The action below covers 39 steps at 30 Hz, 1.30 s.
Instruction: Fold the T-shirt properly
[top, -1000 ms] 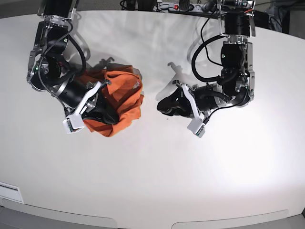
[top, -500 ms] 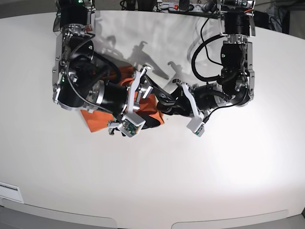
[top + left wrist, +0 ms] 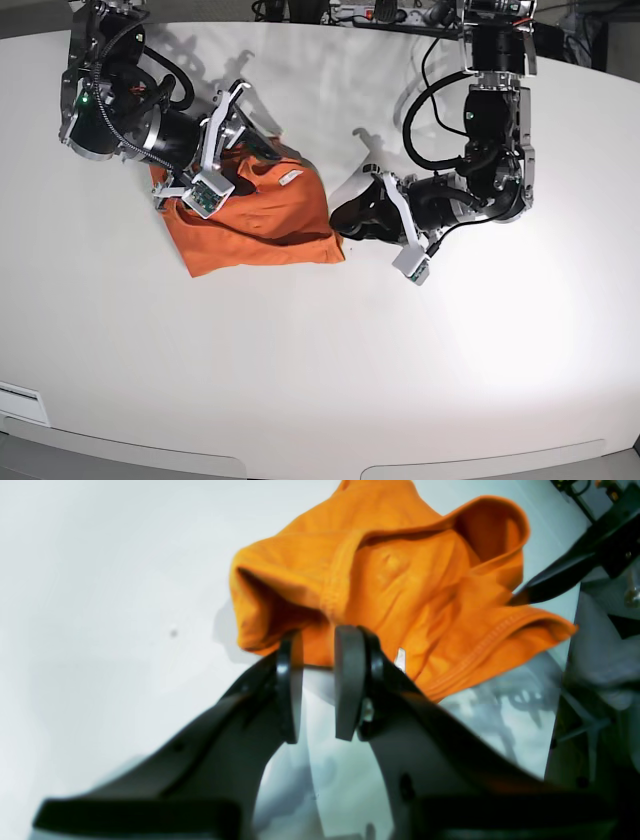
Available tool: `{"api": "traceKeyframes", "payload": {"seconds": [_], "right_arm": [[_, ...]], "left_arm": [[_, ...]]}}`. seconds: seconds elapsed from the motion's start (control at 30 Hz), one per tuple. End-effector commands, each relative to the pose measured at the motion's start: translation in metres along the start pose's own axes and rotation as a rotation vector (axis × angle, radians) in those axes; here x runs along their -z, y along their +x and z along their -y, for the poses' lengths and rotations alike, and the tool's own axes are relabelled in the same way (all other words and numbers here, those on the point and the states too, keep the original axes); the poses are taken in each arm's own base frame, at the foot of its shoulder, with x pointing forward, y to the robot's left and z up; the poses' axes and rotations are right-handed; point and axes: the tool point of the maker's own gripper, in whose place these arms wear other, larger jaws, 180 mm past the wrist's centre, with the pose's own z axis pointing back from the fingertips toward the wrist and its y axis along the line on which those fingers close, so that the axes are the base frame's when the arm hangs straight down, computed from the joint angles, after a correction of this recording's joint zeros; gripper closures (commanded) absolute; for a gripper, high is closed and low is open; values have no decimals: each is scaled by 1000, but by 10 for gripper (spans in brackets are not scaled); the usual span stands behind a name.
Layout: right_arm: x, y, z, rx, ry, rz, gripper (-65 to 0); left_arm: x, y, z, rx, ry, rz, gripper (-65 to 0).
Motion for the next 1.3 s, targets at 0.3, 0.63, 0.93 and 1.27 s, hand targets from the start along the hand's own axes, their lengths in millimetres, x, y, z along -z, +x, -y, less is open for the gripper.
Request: {"api": "traceKeyframes", "payload": {"seconds": [0.3, 0.63, 0.93, 1.27], "right_arm": [[-4, 35, -9, 10, 36, 186, 0], [3, 17, -52, 190, 133, 209, 0], [15, 22, -94, 256, 241, 231, 0], [41, 41, -128, 50, 292, 206, -287]], "left_arm": [[-2, 18, 5, 33, -18, 53, -120], [-2, 22, 8, 25, -39, 73, -120], [-3, 25, 11, 18, -55, 87, -120], [-3, 24, 11, 19, -54, 85, -120]]}}
